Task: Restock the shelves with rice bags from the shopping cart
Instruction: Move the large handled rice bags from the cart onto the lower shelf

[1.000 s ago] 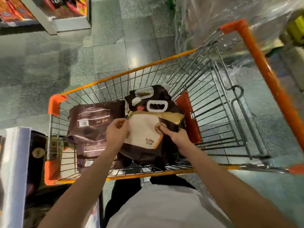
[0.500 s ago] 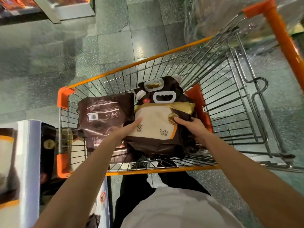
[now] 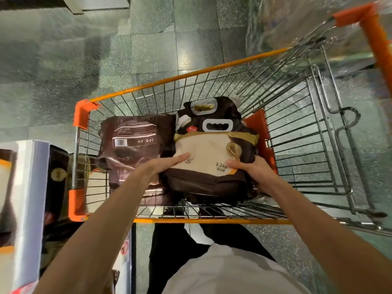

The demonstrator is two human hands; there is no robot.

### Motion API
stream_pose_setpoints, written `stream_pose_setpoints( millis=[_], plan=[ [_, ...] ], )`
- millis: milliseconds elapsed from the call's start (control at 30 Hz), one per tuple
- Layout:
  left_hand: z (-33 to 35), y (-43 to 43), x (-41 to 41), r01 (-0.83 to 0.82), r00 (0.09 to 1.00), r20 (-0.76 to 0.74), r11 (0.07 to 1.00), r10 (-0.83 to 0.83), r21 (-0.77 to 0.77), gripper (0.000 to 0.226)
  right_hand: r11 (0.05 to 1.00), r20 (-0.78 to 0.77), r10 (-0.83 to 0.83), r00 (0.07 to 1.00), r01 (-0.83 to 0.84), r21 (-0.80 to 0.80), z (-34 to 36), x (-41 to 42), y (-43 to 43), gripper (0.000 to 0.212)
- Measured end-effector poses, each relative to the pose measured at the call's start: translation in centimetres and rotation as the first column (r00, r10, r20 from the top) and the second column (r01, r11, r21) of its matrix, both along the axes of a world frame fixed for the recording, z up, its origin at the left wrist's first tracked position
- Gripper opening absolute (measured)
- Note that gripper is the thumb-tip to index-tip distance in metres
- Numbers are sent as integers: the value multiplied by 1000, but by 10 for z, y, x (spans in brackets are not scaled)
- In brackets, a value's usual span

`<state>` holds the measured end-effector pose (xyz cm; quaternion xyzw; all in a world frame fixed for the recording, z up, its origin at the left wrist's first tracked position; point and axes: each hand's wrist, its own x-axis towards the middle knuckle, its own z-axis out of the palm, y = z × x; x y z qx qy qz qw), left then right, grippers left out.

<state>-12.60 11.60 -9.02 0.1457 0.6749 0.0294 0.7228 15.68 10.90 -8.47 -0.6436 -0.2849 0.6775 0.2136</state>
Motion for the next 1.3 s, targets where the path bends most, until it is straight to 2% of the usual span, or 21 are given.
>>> stream_pose_setpoints(
  millis=[167,300,400,467,533,633,667,733,800,867,967,1033,1100,1167,1300],
  plan=[
    [27,-14,6,-82,993,88,996,80,28,60,993,-15,115,993,-115,9,20,16,15,59],
    [44,-24,4,-221,973,90,968,211,120,47,983,-71,175,982,-170,77,42,8,23,45],
    [61,-29,-7,-283,959,83,930,270,236,55,969,-84,208,975,-193,153,56,-7,32,41],
    [78,-31,-18,-303,950,47,880,307,365,60,965,-114,211,971,-189,179,65,-23,43,41],
    [98,-37,-28,-292,937,-20,815,348,501,60,976,-161,183,970,-159,152,72,-43,54,51],
    [123,-43,-43,-244,903,-119,722,412,648,50,978,-220,167,961,-132,164,84,-73,71,87],
    [130,-46,-50,-231,891,-135,688,434,688,57,969,-236,200,951,-157,188,86,-84,77,87],
    [147,-51,-68,-203,854,-186,642,485,740,74,947,-285,283,916,-220,235,106,-109,81,60],
    [164,-61,-82,-157,812,-254,616,525,772,61,917,-271,355,895,-278,286,122,-131,80,45],
    [181,-73,-97,-134,783,-272,578,559,805,60,884,-242,407,881,-313,348,130,-155,79,50],
    [209,-94,-117,-140,744,-300,579,597,803,78,861,-212,413,886,-303,409,146,-193,78,78],
    [228,-109,-130,-180,684,-287,537,671,824,68,823,-177,471,864,-359,440,169,-222,76,80],
    [249,-127,-140,-221,594,-256,461,763,859,54,757,-141,565,813,-443,480,194,-252,72,64],
    [265,-143,-147,-243,505,-233,395,831,886,55,680,-103,640,762,-498,538,222,-280,67,51],
    [292,-174,-160,-228,314,-132,209,940,951,58,506,-57,753,655,-522,686,269,-326,51,62]
  ],
)
